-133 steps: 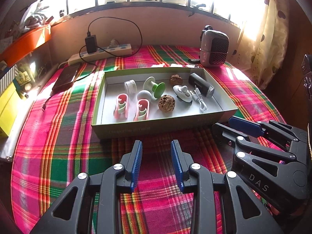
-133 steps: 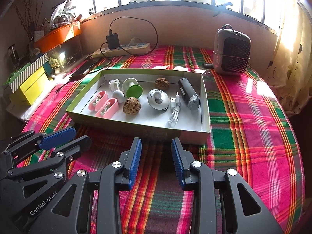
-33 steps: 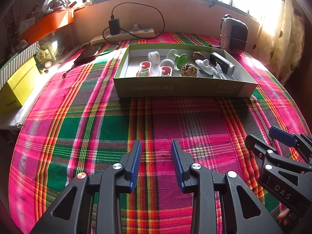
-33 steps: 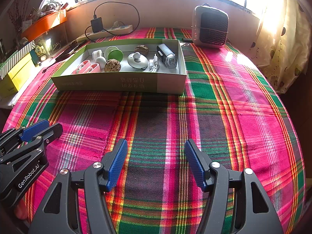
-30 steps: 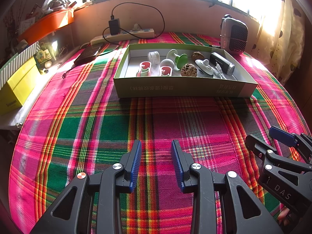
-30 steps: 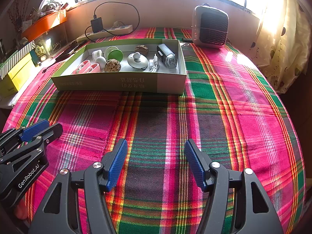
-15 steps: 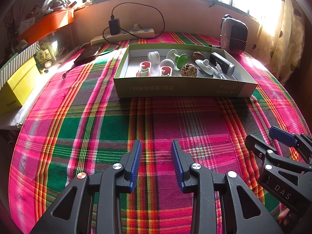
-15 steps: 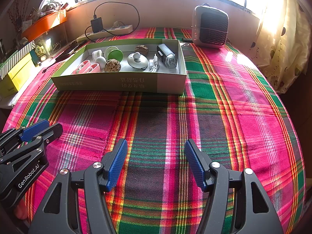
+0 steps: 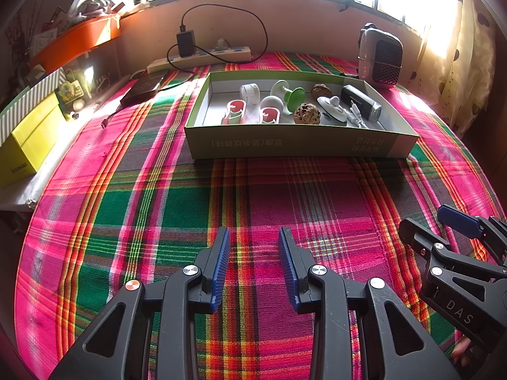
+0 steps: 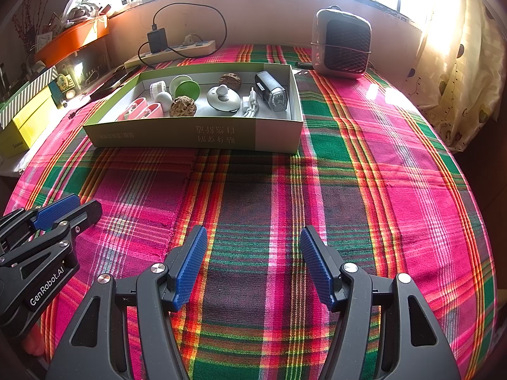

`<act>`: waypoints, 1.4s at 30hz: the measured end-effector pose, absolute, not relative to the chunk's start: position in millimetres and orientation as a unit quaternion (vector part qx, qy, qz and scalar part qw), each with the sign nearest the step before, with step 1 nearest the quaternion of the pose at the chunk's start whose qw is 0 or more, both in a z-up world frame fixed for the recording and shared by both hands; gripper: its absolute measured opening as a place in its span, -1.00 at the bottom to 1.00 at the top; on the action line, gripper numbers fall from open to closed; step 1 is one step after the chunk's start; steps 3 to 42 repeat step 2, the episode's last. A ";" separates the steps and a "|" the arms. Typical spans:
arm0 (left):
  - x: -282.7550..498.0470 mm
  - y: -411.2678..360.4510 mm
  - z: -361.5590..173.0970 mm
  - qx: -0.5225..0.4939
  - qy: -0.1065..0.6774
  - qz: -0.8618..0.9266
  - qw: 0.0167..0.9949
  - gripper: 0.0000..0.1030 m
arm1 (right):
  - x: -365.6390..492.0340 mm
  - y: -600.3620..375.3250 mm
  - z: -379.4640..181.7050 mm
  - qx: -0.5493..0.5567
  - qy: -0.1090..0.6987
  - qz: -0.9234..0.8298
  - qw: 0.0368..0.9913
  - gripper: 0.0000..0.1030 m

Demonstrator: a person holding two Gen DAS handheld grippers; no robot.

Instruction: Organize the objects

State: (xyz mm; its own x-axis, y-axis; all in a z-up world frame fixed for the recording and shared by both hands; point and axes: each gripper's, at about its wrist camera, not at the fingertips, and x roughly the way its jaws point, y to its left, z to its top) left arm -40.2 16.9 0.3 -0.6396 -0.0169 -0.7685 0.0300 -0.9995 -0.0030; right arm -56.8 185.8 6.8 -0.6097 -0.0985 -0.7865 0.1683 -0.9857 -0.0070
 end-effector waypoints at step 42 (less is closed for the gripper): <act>-40.2 16.9 0.3 0.424 0.008 -0.905 0.013 -0.42 | -56.8 186.0 6.8 0.435 0.040 -0.896 0.074 0.20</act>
